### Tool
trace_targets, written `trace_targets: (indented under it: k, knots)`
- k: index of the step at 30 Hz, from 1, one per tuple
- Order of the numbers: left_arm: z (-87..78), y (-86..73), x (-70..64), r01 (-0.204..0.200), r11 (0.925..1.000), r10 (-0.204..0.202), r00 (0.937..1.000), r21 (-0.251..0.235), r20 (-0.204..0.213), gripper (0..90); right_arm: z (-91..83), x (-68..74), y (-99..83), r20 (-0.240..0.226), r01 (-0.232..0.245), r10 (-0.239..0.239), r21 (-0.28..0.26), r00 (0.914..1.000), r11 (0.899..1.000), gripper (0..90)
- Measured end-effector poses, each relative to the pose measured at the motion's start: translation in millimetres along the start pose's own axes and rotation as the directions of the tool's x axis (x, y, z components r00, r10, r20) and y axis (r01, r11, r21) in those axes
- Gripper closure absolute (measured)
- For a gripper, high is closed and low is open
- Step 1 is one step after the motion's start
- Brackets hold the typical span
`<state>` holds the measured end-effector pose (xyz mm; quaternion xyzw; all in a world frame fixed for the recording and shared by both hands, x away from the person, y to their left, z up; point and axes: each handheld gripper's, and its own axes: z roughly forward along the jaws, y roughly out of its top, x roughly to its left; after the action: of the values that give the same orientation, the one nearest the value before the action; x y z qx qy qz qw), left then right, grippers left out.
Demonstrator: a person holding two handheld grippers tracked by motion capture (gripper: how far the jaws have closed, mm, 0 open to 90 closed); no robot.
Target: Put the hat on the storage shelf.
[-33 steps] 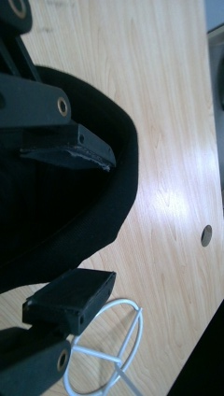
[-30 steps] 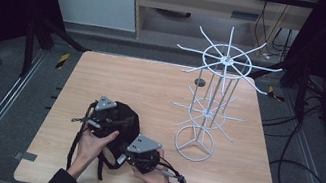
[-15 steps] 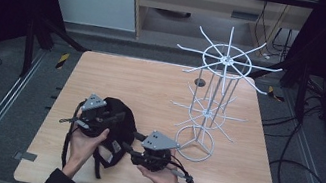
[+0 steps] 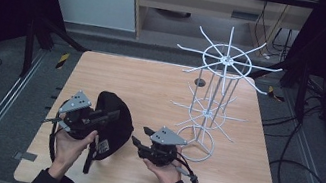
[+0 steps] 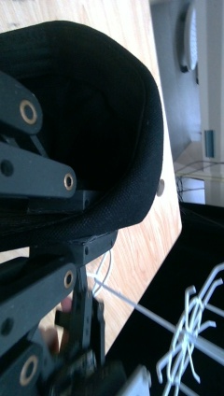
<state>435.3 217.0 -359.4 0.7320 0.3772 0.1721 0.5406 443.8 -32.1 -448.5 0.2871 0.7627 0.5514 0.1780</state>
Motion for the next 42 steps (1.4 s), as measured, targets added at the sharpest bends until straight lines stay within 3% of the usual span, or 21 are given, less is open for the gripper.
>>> trace_targets:
  k: [8, 11, 14, 16, 17, 18, 19, 22, 25, 26, 27, 28, 31, 35, 39, 42]
  knots:
    - [3.1, 1.4, -14.3, -0.038, 0.9992, 0.038, 0.9980, 0.008, 0.050, 80.8, 7.6, -0.9, 4.4, -0.029, -0.031, 0.030, -0.026, 0.9991, 0.999, 51.0]
    - [4.4, 1.3, -17.1, -0.048, 0.9988, 0.047, 0.9971, 0.009, 0.059, 80.8, 7.4, -1.9, 3.7, -0.058, -0.042, 0.041, -0.016, 0.9975, 0.999, 67.9]
    - [4.4, 0.9, -16.7, -0.052, 0.9986, 0.051, 0.9974, 0.010, 0.050, 80.8, 6.6, -2.1, 3.7, -0.065, -0.041, 0.040, -0.011, 0.9971, 0.999, 73.8]
    - [4.3, 0.4, -15.4, -0.055, 0.9984, 0.055, 0.9980, 0.009, 0.031, 79.4, 3.9, -2.2, 4.8, -0.058, -0.039, 0.038, -0.015, 0.9976, 0.999, 77.8]
    - [4.1, 0.3, -14.1, -0.059, 0.9982, 0.059, 0.9981, 0.008, 0.018, 73.8, 1.0, -2.6, 6.2, -0.046, -0.032, 0.031, -0.024, 0.9985, 0.999, 79.2]
    - [4.2, 0.2, -12.9, -0.064, 0.9979, 0.064, 0.9980, 0.008, 0.001, 73.8, 1.0, -2.6, 6.2, -0.046, -0.032, 0.031, -0.024, 0.9985, 0.999, 79.2]
    - [3.6, -0.6, -10.6, -0.059, 0.9982, 0.059, 0.9978, 0.005, -0.030, 66.6, -3.0, -3.3, 8.4, -0.033, -0.028, 0.027, -0.029, 0.9991, 0.999, 80.0]
    - [2.6, -1.7, -8.5, -0.054, 0.9986, 0.054, 0.9968, 0.002, -0.059, 58.8, -6.8, -4.0, 11.9, -0.020, -0.026, 0.025, -0.032, 0.9995, 0.999, 80.3]
    - [-1.2, -3.3, -5.8, -0.075, 0.9972, 0.075, 0.9881, 0.005, -0.134, 50.4, -11.7, -1.6, 20.9, 0.022, 0.002, -0.001, -0.025, 0.9997, 1.000, 80.4]
    - [-1.2, -3.3, -5.8, -0.075, 0.9972, 0.075, 0.9881, 0.005, -0.134, 48.6, -12.4, -0.5, 23.3, 0.034, 0.008, -0.007, -0.018, 0.9994, 1.000, 80.4]
    - [-3.0, -5.0, -4.6, -0.089, 0.9960, 0.089, 0.9805, 0.008, -0.176, 46.3, -12.7, 0.8, 25.6, 0.044, 0.012, -0.011, -0.014, 0.9990, 1.000, 80.4]
    - [-3.8, -6.1, -3.7, -0.091, 0.9957, 0.092, 0.9774, 0.013, -0.190, 44.9, -13.0, 2.2, 27.7, 0.054, 0.015, -0.015, -0.010, 0.9984, 1.000, 80.4]
    - [-5.7, -9.9, -0.4, -0.098, 0.9946, 0.103, 0.9684, 0.033, -0.227, 42.2, -12.0, 6.2, 33.0, 0.067, 0.034, -0.033, -0.002, 0.9972, 0.999, 80.5]
    - [-7.3, -15.7, 5.4, -0.080, 0.9951, 0.093, 0.9611, 0.057, -0.260, 41.5, -8.7, 11.0, 36.6, 0.068, 0.040, -0.041, 0.009, 0.9969, 0.999, 80.5]
    - [-8.0, -20.5, 10.8, -0.066, 0.9950, 0.084, 0.9588, 0.074, -0.271, 43.3, -5.4, 16.6, 39.9, 0.068, 0.051, -0.053, 0.026, 0.9963, 0.998, 80.5]
    - [-7.5, -24.6, 14.8, -0.062, 0.9935, 0.087, 0.9543, 0.095, -0.286, 50.3, -0.7, 20.2, 42.7, 0.066, 0.048, -0.051, 0.046, 0.9965, 0.998, 80.4]
